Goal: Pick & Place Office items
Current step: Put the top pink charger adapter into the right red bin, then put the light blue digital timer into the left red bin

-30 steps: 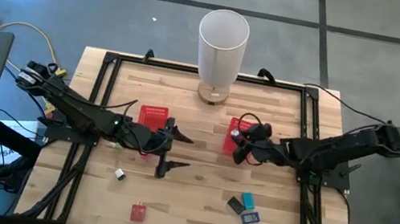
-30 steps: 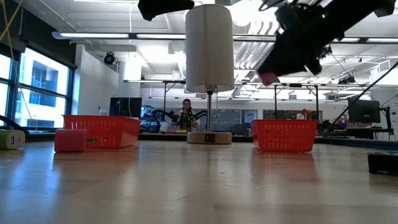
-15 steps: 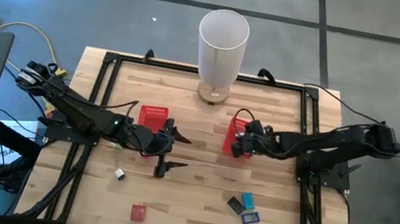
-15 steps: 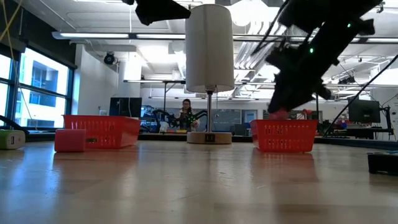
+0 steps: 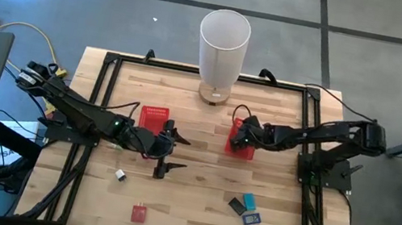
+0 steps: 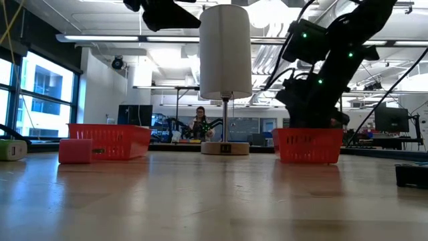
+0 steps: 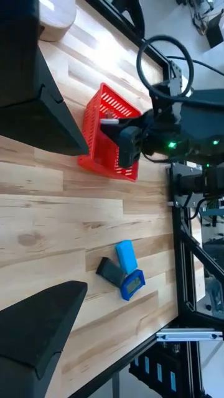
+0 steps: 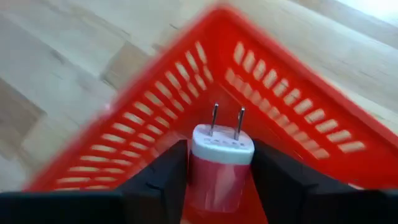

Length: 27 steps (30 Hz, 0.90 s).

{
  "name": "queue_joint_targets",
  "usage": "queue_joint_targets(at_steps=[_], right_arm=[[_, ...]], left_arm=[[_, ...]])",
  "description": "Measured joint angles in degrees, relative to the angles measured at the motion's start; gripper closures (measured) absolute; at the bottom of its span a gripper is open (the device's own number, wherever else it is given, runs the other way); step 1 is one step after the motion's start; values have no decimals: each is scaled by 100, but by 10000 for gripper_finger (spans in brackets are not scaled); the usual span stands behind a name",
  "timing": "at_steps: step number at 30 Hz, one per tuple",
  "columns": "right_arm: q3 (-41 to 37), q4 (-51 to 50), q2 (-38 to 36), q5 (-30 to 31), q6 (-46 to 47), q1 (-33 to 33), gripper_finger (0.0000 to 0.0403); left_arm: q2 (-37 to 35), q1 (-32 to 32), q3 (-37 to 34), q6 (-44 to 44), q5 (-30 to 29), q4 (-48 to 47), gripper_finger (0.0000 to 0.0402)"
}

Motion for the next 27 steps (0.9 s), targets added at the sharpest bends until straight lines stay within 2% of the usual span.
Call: queue_joint_targets(at_steps=[9, 16, 21, 27], right_arm=[[2, 417, 18, 9, -394, 4, 204], [4, 551, 16, 27, -672, 4, 203], [4, 891, -3, 29, -982, 4, 202], [7, 915, -451, 37, -1296, 11, 202]], left_arm=[[0, 99, 0, 24, 3, -53, 64], [3, 233, 0, -298, 28, -246, 64], [4, 314, 0, -330, 271, -256, 64], [4, 330, 0, -330, 320, -399, 64]])
